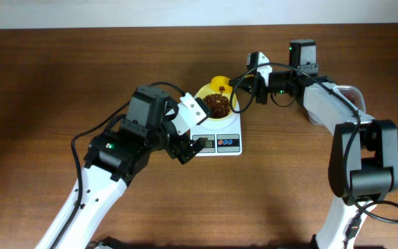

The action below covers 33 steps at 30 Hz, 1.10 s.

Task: Scoop item into bowl and weigh 50g on scale
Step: 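Tilt the scoop with the right gripper to pour beans into the bowl, then move the empty scoop with the right gripper back toward the tub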

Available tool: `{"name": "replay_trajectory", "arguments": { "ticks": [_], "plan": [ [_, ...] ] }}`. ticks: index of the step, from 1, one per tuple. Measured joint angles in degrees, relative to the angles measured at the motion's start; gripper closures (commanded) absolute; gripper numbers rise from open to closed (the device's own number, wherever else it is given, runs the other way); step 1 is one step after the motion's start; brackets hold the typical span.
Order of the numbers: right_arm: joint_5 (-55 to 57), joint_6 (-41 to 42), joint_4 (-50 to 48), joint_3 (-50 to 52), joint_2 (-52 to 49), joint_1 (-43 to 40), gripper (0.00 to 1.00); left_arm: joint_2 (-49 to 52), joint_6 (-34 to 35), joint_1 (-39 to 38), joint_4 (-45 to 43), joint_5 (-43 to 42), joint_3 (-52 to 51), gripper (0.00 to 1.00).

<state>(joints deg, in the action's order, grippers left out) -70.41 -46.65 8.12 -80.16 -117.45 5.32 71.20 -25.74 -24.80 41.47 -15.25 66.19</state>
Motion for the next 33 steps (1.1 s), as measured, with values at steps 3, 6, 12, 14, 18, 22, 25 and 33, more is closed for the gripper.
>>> {"name": "replay_trajectory", "arguments": {
  "ticks": [3,6,12,14,18,22,25,33],
  "plan": [
    [-1.05,-0.07,0.02,0.0,0.0,0.02,0.96,0.0,0.0,0.0,0.02,0.0,0.0,0.01],
    [-1.57,-0.02,0.0,0.0,0.0,0.02,0.96,0.0,0.0,0.0,0.0,0.0,0.0,0.01],
    [-1.68,-0.04,0.0,0.0,0.0,1.11,0.96,0.0,0.0,0.0,0.0,0.0,0.0,0.01],
    [-1.7,-0.04,0.02,0.0,0.0,1.22,0.96,0.0,0.0,0.0,0.0,0.0,0.0,0.01],
    [-1.7,-0.24,0.0,0.0,0.0,1.22,0.96,0.0,0.0,0.0,0.0,0.0,0.0,0.01],
    [-2.12,-0.87,2.47,-0.02,0.0,1.22,0.96,0.0,0.0,0.0,0.02,0.0,0.0,0.01],
    [-2.56,-6.32,8.37,-0.13,-0.02,1.22,0.96,0.0,0.0,0.0,0.02,0.0,0.0,0.01],
    [-2.78,-15.3,7.69,-0.13,-0.02,1.22,0.96,0.0,0.0,0.0,0.0,0.0,0.0,0.01]
  ]
}}
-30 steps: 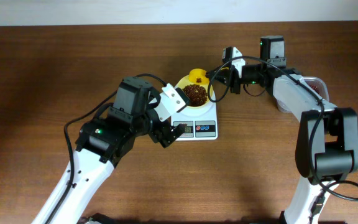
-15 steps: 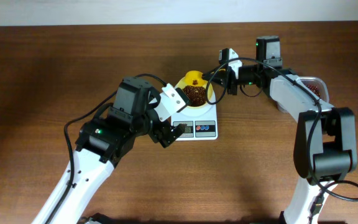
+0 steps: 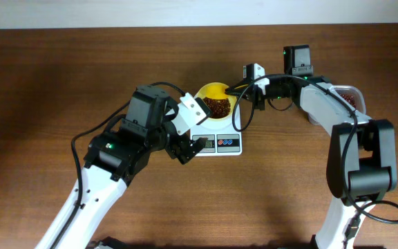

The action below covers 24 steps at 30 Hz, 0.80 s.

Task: Scoop item into bowl and weigh 50g on scale
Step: 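Move the empty scoop with the right gripper back toward the tub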

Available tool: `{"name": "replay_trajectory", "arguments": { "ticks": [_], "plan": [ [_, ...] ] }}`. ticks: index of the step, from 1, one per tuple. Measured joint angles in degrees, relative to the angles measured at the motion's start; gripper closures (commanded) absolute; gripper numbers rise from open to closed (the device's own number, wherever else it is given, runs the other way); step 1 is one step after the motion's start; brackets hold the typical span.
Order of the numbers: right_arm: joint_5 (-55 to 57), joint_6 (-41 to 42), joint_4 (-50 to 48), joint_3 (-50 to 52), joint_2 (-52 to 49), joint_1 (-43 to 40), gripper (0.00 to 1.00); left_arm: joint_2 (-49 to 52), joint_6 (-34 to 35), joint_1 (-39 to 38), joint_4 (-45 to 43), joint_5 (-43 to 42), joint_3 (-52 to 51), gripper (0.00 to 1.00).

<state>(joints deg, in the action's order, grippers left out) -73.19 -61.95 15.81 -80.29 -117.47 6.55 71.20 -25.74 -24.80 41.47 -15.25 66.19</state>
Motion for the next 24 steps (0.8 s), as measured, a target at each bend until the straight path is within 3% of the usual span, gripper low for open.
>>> {"name": "replay_trajectory", "arguments": {
  "ticks": [5,10,14,16,19,24],
  "plan": [
    [-0.85,0.13,0.0,0.0,0.0,0.0,0.96,0.0,0.0,0.0,0.0,0.0,0.0,0.01],
    [-3.39,8.57,-2.32,0.0,0.0,0.0,0.96,0.0,0.0,0.0,0.0,0.0,0.0,0.01],
    [-4.48,24.57,-14.58,0.22,-0.04,-0.02,0.96,0.0,-0.02,0.0,-0.02,0.0,0.0,0.01],
    [-4.11,41.38,-30.05,0.15,-0.15,-0.02,0.96,0.0,0.0,0.0,0.07,0.02,-0.07,0.01],
    [-0.52,59.54,-44.24,0.15,-0.26,-0.07,0.96,0.0,0.0,0.0,-0.04,-0.02,-0.11,0.01],
    [7.56,79.06,-49.83,0.11,-0.28,-3.98,0.96,0.0,0.0,0.0,-0.02,-0.04,-0.11,0.01]
  ]
}}
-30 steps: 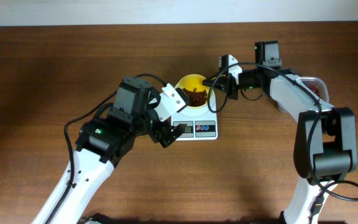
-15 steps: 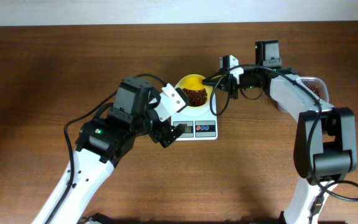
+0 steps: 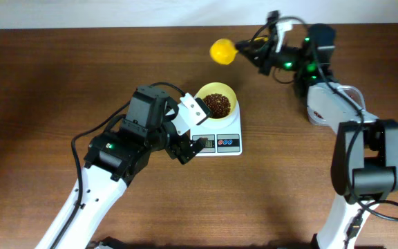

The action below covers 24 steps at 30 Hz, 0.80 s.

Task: Scoop item into bowl and weigh 50g on scale
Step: 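Move the empty scoop with the right gripper back toward the tub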

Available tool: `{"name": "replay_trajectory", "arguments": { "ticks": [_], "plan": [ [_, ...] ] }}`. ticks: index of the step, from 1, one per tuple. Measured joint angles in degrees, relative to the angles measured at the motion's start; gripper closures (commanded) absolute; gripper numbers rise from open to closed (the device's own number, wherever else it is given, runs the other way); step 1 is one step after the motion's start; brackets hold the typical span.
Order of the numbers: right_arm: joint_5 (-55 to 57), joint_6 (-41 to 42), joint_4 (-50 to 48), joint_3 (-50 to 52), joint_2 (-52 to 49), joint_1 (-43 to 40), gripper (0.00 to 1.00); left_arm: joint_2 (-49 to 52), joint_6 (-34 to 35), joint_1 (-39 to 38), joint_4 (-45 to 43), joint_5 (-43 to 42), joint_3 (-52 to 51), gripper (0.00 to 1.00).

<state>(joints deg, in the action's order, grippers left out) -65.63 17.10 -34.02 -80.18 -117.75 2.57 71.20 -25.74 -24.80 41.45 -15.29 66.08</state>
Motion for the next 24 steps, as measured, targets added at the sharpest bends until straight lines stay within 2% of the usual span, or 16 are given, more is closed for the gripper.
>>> {"name": "replay_trajectory", "arguments": {
  "ticks": [4,9,14,24],
  "plan": [
    [7.5,5.55,-0.17,0.0,-0.02,-7.06,0.96,0.0,-0.02,0.0,0.0,0.0,0.0,0.01],
    [12.59,6.56,-0.09,-0.02,-0.02,-10.16,0.96,0.0,0.0,0.0,0.0,0.0,0.0,0.01],
    [13.29,6.25,4.72,-0.04,-0.17,-11.47,0.96,0.0,-0.02,0.0,0.02,0.0,0.0,0.01],
    [11.58,4.9,5.14,-0.04,-0.17,-11.72,0.96,0.0,-0.02,0.0,0.0,-0.17,0.0,0.01]
  ]
}}
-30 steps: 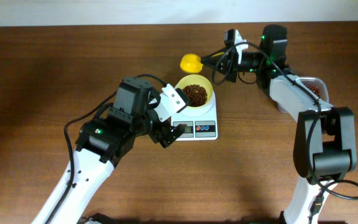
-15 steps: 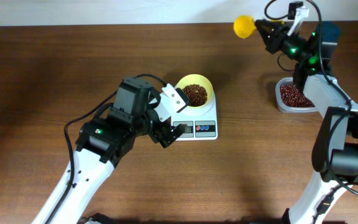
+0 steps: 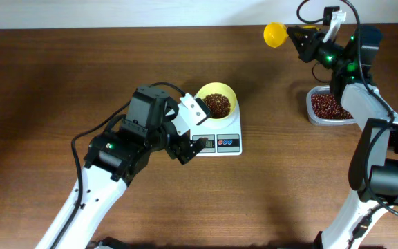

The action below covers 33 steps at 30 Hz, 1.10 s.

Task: Scoop item into bowl and weigh 50g on scale
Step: 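Move the empty scoop with the right gripper back toward the tub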

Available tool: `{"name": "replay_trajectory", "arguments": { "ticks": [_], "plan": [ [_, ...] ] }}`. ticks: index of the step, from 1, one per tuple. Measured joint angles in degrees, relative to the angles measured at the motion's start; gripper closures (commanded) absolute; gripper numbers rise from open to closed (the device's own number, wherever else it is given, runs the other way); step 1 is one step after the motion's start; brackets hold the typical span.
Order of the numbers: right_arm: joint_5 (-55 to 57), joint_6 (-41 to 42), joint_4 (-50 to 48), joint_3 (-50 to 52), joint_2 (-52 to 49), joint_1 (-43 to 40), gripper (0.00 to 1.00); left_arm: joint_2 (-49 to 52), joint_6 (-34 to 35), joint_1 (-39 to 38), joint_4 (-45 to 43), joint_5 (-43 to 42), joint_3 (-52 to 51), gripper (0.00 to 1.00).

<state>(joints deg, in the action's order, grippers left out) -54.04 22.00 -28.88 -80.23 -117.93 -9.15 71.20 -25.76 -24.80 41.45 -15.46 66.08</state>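
Observation:
A yellow bowl point(image 3: 216, 104) filled with reddish-brown beans stands on the white scale point(image 3: 228, 135) at the table's middle. My right gripper point(image 3: 304, 37) is up at the back right, shut on the handle of a yellow scoop point(image 3: 276, 34) held in the air, left of and behind the bean container point(image 3: 329, 106). My left gripper point(image 3: 188, 148) rests low against the scale's left front corner; whether its fingers are open or shut is hidden by the arm.
The clear container of red beans sits at the right, under my right arm. The scale's display and buttons face the front. Bare brown table lies all around, and a white wall runs along the back edge.
My right gripper has moved to the right with the yellow scoop, from behind the bowl to the back right near the bean container. The left arm, bowl and scale have not moved.
The scoop was first tipped over the bowl's back rim, then still at the rim 1.6 s ago. Then it was lifted clear behind the bowl, and now it hangs at the back right. The left arm stayed at the scale throughout.

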Motion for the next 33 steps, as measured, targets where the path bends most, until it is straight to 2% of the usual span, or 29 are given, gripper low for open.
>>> {"name": "replay_trajectory", "arguments": {
  "ticks": [5,8,13,19,24,30,33],
  "plan": [
    [0.04,0.39,0.15,0.0,0.0,0.0,0.96,0.0,0.02,0.0,0.0,0.0,0.0,0.01],
    [2.73,4.92,0.17,0.0,0.0,0.0,0.96,0.0,0.0,0.0,0.0,0.0,0.0,0.01],
    [7.21,7.82,0.28,0.0,0.0,0.0,0.96,0.0,0.0,0.0,0.02,0.0,0.0,0.01],
    [15.47,6.91,18.4,-0.22,1.6,0.0,0.96,0.0,0.0,0.0,-0.13,-0.2,0.0,0.01],
    [18.4,2.58,22.51,-0.22,9.79,-0.37,0.96,0.0,0.0,0.0,-0.09,-0.2,0.0,0.01],
    [24.72,1.36,40.19,-0.35,16.61,-4.66,0.96,0.0,0.0,0.0,-0.07,-0.2,0.0,0.01],
    [26.75,1.33,42.56,-0.33,17.92,-6.25,0.96,0.0,0.0,0.0,-0.11,-0.2,0.0,0.01]
  ]
}}
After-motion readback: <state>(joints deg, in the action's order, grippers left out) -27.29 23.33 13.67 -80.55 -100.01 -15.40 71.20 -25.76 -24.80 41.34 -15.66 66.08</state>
